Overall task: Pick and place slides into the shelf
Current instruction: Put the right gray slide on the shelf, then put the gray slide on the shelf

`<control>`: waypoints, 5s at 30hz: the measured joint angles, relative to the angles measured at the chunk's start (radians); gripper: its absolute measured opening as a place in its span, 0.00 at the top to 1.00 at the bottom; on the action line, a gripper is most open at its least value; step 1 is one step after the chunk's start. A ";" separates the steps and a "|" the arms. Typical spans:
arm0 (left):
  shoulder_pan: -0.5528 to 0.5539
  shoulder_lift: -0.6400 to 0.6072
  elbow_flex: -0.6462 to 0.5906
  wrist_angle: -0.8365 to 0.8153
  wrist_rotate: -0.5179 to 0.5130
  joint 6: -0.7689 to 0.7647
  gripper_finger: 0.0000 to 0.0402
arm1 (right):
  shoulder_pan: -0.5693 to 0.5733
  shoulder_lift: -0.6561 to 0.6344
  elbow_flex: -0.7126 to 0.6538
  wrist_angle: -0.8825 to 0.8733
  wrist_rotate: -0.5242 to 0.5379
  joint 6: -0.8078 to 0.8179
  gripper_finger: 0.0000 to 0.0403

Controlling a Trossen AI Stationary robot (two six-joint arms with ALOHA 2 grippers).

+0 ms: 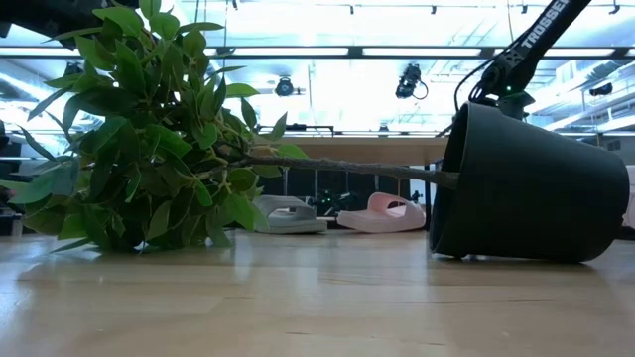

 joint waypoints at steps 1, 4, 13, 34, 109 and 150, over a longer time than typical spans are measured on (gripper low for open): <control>0.000 0.000 0.000 -0.001 0.000 0.000 0.75 | -0.001 0.000 0.000 0.001 0.001 0.001 0.51; 0.000 0.000 0.000 0.000 0.000 0.000 0.76 | -0.003 0.000 0.000 0.007 0.009 -0.004 0.72; 0.000 0.000 0.000 -0.004 0.000 0.000 0.76 | -0.002 -0.008 0.000 -0.015 0.117 -0.005 0.98; 0.000 0.000 0.000 -0.022 0.000 0.000 0.76 | 0.097 -0.456 0.059 -0.102 0.330 0.065 0.99; 0.000 0.000 0.000 -0.031 0.037 -0.018 0.78 | 0.319 0.041 0.655 -0.374 -0.342 -0.215 0.99; 0.000 0.000 0.000 -0.038 0.037 -0.026 0.76 | 0.320 0.002 0.659 -0.389 -0.059 -0.157 0.52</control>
